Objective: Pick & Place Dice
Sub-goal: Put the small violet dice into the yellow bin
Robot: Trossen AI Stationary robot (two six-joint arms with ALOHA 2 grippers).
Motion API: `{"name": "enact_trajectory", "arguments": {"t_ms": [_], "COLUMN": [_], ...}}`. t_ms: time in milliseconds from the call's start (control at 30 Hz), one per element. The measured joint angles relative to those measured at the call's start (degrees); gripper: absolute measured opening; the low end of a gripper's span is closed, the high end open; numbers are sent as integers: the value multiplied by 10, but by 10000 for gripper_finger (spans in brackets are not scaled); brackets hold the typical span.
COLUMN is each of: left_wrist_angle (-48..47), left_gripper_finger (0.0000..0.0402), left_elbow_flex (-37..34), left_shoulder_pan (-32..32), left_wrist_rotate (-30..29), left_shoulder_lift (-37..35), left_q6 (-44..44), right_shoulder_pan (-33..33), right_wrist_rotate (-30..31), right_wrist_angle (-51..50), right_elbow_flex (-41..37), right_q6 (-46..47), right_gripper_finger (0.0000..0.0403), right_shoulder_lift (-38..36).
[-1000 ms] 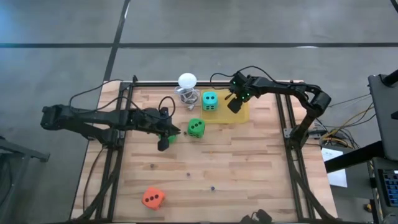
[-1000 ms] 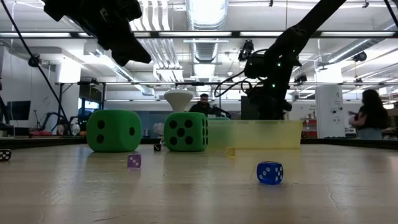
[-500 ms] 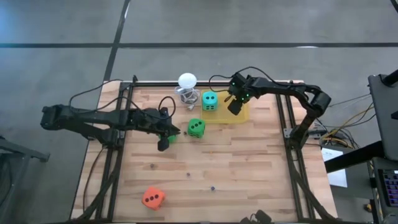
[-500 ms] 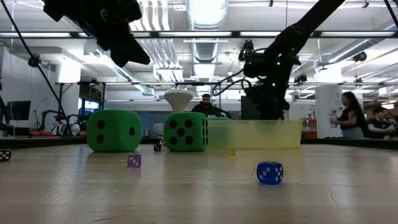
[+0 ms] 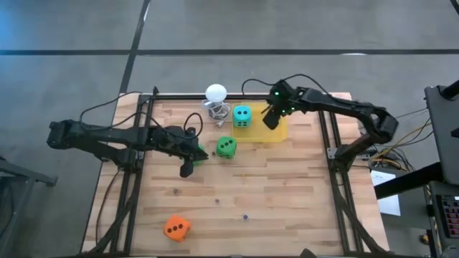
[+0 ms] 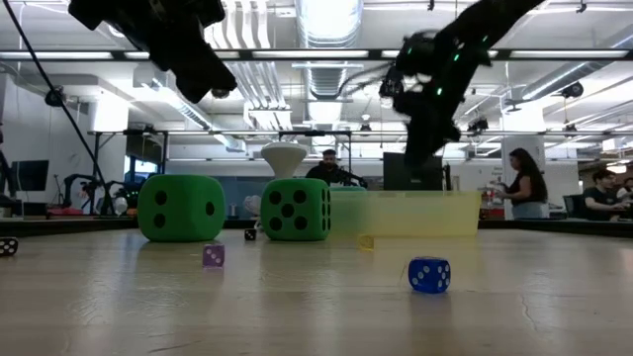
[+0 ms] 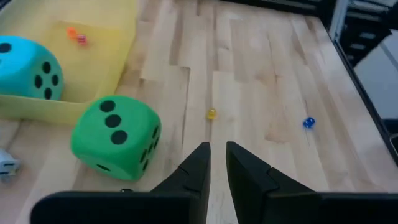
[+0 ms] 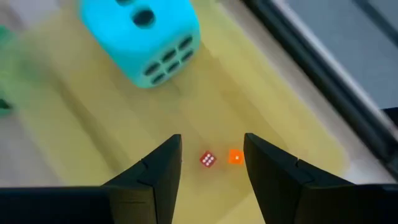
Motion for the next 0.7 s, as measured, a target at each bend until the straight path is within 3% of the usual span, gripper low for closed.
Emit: {"name": "enact_trajectory", "arguments": {"t_ms": [167,333,700], "left_wrist_angle": [-25,-48,-253], "left_gripper_finger": [59,59,59], "left_elbow_flex": [0,14,179], "left_shoulder_pan": [-2,-3,-58], "left_wrist_rotate": [-30,-44,-33], "left_shoulder_lift": [8,63,215], "left_q6": [10,24,69], "right_shoulder_pan": [42,98,191], "right_wrist_rotate": [0,-1,23], "right_wrist_angle": [-29,-33,-34], "right_elbow_flex": [-4,-7,-11], "right_q6": [32,63,90], "right_gripper_finger": [166,166,166], "right_shoulder_lift": [-93,-170,-242]}}
